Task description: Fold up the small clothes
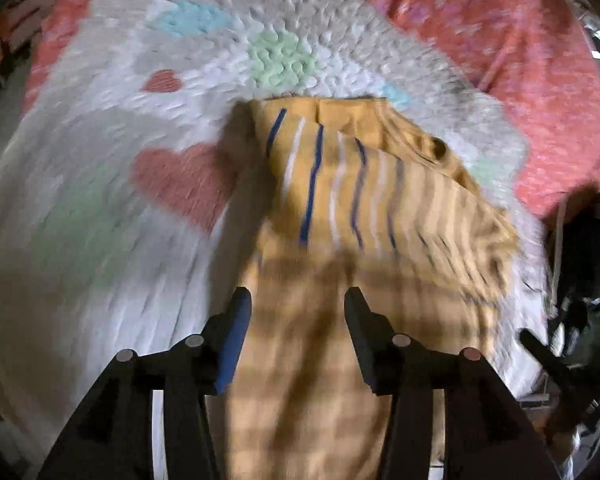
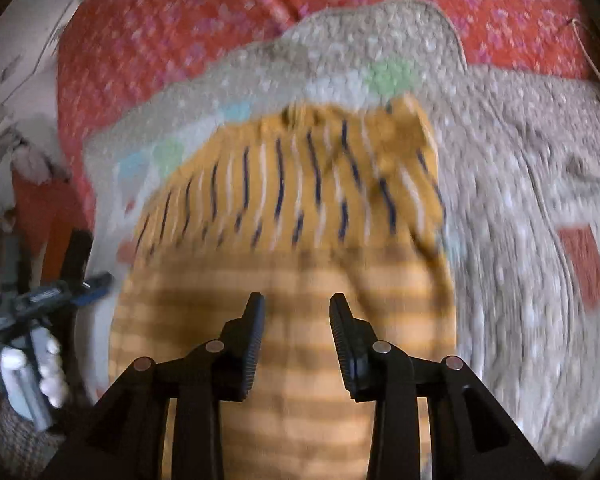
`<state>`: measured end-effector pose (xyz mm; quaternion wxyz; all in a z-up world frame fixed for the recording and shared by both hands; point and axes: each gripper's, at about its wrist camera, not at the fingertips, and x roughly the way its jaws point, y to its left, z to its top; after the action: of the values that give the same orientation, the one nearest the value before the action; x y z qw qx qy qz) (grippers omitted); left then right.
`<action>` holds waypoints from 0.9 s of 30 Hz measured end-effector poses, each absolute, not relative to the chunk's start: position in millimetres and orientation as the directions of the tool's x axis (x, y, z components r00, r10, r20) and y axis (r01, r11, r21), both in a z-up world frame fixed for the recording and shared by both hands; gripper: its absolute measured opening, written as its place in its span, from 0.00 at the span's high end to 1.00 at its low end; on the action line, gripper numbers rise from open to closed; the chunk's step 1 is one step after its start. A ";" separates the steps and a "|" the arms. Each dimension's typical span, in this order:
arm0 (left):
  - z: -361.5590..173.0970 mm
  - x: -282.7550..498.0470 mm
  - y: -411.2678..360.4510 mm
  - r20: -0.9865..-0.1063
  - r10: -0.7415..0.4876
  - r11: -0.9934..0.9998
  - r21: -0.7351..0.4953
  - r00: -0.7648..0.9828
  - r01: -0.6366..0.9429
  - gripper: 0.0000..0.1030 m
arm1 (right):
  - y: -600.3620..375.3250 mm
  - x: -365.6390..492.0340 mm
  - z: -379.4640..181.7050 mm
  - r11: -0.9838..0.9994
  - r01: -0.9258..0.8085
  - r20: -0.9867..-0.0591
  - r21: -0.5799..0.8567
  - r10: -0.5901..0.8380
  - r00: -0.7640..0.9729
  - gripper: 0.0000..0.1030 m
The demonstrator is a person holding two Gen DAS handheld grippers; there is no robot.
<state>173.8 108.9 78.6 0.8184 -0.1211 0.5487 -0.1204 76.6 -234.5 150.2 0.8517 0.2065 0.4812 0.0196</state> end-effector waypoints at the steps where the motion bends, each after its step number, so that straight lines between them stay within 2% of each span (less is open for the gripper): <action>1: 72.6 192.3 99.1 -0.881 -0.310 0.949 -0.307 0.357 0.067 0.52 | -238.2 86.4 149.8 0.912 0.184 -0.811 0.366 0.216 0.544 0.65; 3: 59.6 222.7 84.4 -0.909 -0.247 0.969 -0.237 0.336 0.071 0.49 | -246.3 103.3 149.6 0.912 0.204 -0.809 0.356 0.192 0.556 0.65; 5: 51.1 237.9 79.1 -0.916 -0.234 0.972 -0.225 0.324 0.066 0.49 | -254.2 119.8 150.4 0.917 0.215 -0.808 0.336 0.163 0.567 0.65; 6: 48.2 242.5 76.9 -0.921 -0.234 0.972 -0.220 0.312 0.080 0.62 | -257.4 128.1 152.2 0.916 0.217 -0.804 0.337 0.160 0.572 0.65; 7: 46.7 244.1 75.5 -0.927 -0.220 0.975 -0.202 0.303 0.089 0.88 | -261.6 136.9 152.9 0.915 0.222 -0.800 0.338 0.155 0.579 0.65; 8: 45.5 245.5 75.7 -0.933 -0.206 0.978 -0.188 0.297 0.090 0.89 | -263.3 143.8 153.0 0.913 0.227 -0.799 0.338 0.151 0.582 0.65; 12: 38.5 249.9 97.7 -0.927 -0.202 0.978 -0.211 0.315 0.007 0.88 | -255.7 172.1 139.5 0.906 0.199 -0.795 0.374 0.203 0.572 0.65; 14: 34.8 251.0 101.8 -0.927 -0.195 0.978 -0.210 0.321 -0.011 0.85 | -253.1 187.9 122.6 0.893 0.203 -0.803 0.402 0.237 0.547 0.65; 16: 34.4 250.4 102.4 -0.927 -0.184 0.980 -0.199 0.327 -0.015 0.83 | -259.4 200.5 100.5 0.874 0.251 -0.822 0.417 0.244 0.515 0.65; 19: 36.0 248.6 99.6 -0.926 -0.184 0.981 -0.196 0.331 -0.003 0.79 | -278.2 204.4 71.8 0.851 0.324 -0.848 0.413 0.229 0.478 0.71; 22: 37.4 247.9 103.2 -0.924 -0.191 0.980 -0.200 0.332 0.005 0.75 | -295.6 189.0 79.9 0.821 0.327 -0.814 0.468 0.256 0.521 0.68; 24: 39.0 245.9 108.6 -0.919 -0.221 0.972 -0.235 0.326 -0.004 0.74 | -307.2 175.1 90.6 0.825 0.350 -0.812 0.444 0.205 0.546 0.68; 26: 40.8 240.9 119.3 -0.910 -0.259 0.959 -0.282 0.324 -0.024 0.74 | -320.1 162.1 100.7 0.821 0.389 -0.819 0.418 0.156 0.552 0.61; 27: 45.0 235.5 126.0 -0.902 -0.270 0.954 -0.298 0.336 -0.033 0.75 | -325.1 155.8 108.1 0.822 0.403 -0.817 0.402 0.123 0.563 0.61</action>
<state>235.5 126.0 45.0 0.8065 -0.1329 0.5714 -0.0735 155.8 -325.1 108.1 0.8364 0.2861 0.4599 -0.0836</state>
